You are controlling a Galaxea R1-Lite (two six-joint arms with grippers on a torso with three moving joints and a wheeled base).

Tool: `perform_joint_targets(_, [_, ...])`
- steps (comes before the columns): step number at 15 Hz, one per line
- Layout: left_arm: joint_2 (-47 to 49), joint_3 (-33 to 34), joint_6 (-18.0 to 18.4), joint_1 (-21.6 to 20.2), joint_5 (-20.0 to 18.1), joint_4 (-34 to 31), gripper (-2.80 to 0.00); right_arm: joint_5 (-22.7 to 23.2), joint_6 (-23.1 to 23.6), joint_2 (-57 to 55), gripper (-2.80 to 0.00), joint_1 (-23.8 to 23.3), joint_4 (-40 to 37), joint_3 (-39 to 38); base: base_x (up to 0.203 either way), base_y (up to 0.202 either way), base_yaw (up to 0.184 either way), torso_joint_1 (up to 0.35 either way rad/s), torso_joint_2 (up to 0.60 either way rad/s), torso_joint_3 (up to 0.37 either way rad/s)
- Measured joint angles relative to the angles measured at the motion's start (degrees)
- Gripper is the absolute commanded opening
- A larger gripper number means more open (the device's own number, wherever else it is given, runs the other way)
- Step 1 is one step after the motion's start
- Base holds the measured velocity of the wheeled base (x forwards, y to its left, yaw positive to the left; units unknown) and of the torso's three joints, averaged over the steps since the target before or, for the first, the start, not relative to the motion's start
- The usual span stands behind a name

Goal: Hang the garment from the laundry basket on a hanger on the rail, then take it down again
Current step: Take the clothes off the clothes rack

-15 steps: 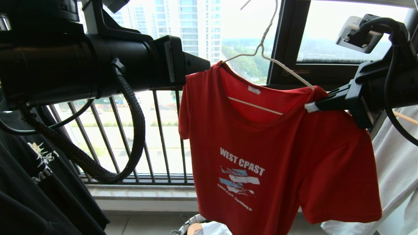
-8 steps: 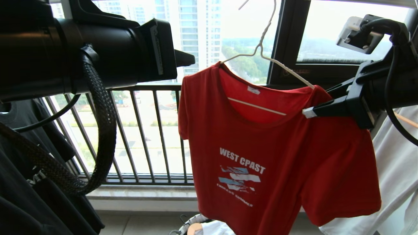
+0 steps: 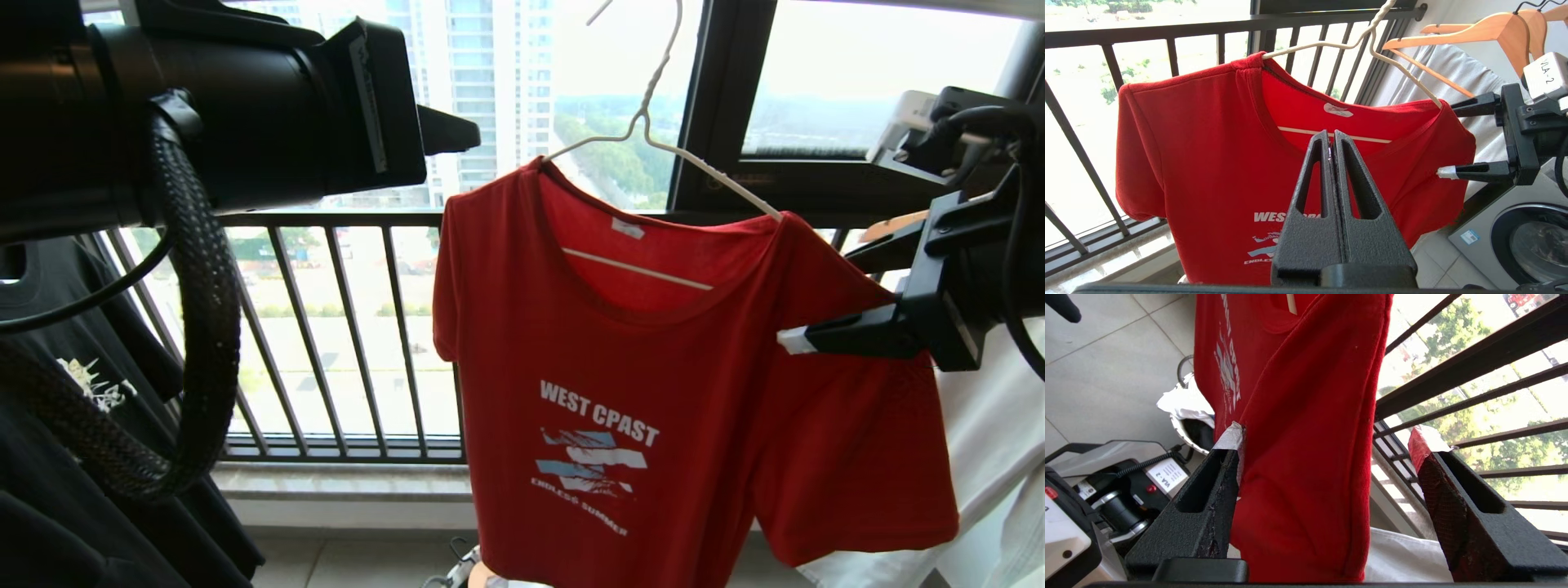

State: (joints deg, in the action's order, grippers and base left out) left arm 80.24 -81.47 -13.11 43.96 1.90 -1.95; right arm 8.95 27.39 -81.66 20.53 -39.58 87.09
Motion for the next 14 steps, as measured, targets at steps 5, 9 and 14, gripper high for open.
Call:
perform_joint_targets(5, [-0.1, 0.1, 1.1, 1.2, 0.1, -2.6, -2.8, 0.1, 0.8, 8.3, 0.0, -0.3, 0.0, -3.3, 0.0, 0.0, 0.0, 0.0, 0.0, 0.0])
perform_joint_targets(9, [-1.1, 2.8, 3.9, 2.7, 0.1, -2.7, -2.8, 1.3, 0.7, 14.6, -2.8, -0.3, 1.1, -5.0, 0.0, 0.0, 0.0, 0.0, 0.0, 0.0])
perform_joint_targets(14, [-7.0, 10.5, 4.8, 3.3, 0.4, -2.9, -2.8, 2.3, -6.1, 20.5, -2.8, -0.4, 1.2, -6.4, 0.0, 0.0, 0.0, 0.0, 0.0, 0.0])
